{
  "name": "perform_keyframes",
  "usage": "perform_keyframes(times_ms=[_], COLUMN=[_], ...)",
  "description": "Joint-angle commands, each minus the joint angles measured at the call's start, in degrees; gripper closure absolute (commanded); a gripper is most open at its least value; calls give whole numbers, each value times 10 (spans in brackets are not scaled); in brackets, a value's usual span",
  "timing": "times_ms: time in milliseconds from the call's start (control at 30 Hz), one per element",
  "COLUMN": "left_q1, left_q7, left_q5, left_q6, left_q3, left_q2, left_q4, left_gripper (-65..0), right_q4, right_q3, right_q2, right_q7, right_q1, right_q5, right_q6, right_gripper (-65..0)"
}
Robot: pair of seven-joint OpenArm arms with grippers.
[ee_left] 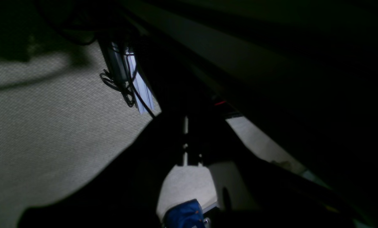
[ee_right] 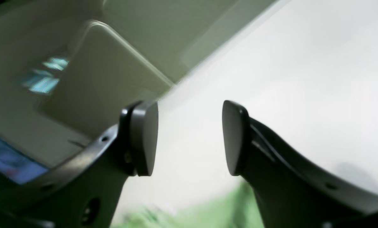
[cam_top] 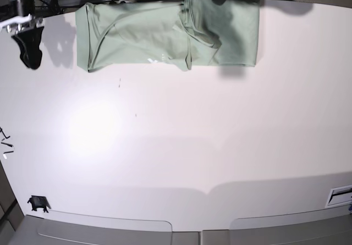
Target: Fold the T-shirt properly
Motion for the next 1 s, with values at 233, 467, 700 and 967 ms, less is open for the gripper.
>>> perform_keyframes(times_ms=[233,467,700,967], left_q1=[3,3,3,3], left_q7=[-3,-2,-3,-3], left_q5=[-3,-2,-3,-3], left_q6=[-7,-7,-7,-7], left_q3=[1,1,1,1], left_q2=[3,3,3,3], left_q4=[2,2,2,2], left_gripper=[0,0,0,0], right_q4=[-76,-301,-594,-880], right_q3=[-141,-402,-581,-661], right_q2=[-62,-63,-76,-126], right_q7=[439,829,829,829], right_q1=[-112,-63,108,289], right_q5=[-306,-529,-529,-531], right_q6=[6,6,6,6], right_gripper=[-301,-301,-301,-301])
